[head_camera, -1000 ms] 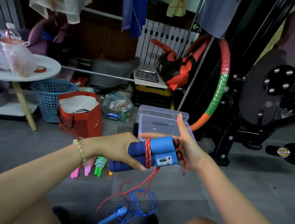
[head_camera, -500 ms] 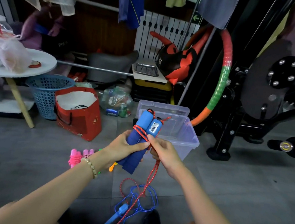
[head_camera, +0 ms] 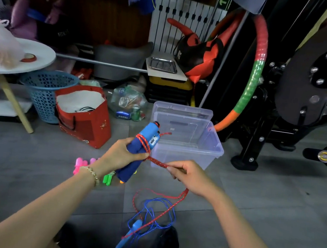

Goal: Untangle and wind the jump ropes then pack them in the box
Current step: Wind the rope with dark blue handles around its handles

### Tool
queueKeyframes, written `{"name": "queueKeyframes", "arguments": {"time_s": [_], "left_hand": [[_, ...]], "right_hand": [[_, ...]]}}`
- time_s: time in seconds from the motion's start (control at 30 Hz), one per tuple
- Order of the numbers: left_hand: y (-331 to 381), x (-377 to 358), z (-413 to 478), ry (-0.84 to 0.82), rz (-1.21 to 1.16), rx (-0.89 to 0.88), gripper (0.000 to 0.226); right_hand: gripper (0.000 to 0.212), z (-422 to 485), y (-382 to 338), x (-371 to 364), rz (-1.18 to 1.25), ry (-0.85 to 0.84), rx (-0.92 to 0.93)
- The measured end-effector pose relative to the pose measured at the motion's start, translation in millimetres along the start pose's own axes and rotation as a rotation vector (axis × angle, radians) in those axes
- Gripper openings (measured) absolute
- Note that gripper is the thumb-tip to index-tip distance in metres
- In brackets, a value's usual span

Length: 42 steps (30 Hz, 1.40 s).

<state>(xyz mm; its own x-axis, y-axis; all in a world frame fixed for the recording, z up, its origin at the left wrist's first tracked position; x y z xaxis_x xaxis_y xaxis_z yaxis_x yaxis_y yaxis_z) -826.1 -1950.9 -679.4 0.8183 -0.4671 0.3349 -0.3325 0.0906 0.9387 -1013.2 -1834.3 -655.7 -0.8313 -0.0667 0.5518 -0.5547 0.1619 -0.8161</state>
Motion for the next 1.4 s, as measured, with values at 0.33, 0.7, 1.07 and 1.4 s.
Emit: {"name": "queueKeyframes", "arguments": {"time_s": [0.33, 0.7, 1.07, 1.4], "left_hand": [[7.1, -18.8, -25.2, -0.576, 0.837, -0.172, 0.055], [30.3, -10.6, -52.9, -0.692, 0.652, -0.156, 0.043], [34.8, -3.8, -55.3, -0.667, -0.161, 0.099, 0.023], [37.1, -12.3, -54.7, -0.45, -0.405, 0.089, 0.033]], "right_hand": [[0.021, 5.6, -9.8, -9.1, 0.135, -0.015, 0.18], [0.056, -8.1, -27.0, -8.5, 0.239, -0.323, -0.04], [0.031, -13.4, -30.1, 4.5, 0.686, -0.23, -0.092], [0.029, -4.1, -18.9, -3.4, 0.637, 0.02, -0.095]]}}
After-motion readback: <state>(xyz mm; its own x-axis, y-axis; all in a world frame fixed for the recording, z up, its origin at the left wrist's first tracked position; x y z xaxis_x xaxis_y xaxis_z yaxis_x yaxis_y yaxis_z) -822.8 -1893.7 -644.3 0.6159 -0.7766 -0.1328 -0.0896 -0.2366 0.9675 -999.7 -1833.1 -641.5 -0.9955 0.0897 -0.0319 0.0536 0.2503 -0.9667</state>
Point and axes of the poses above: each hand's wrist, its own z-axis towards the middle knuckle, its own x-axis out of the back of the hand, y = z × x, the point moved 1 cm from there along z, towards the middle knuckle, and after that the axes turned 2 degrees about -x, right-handed, at the moved point
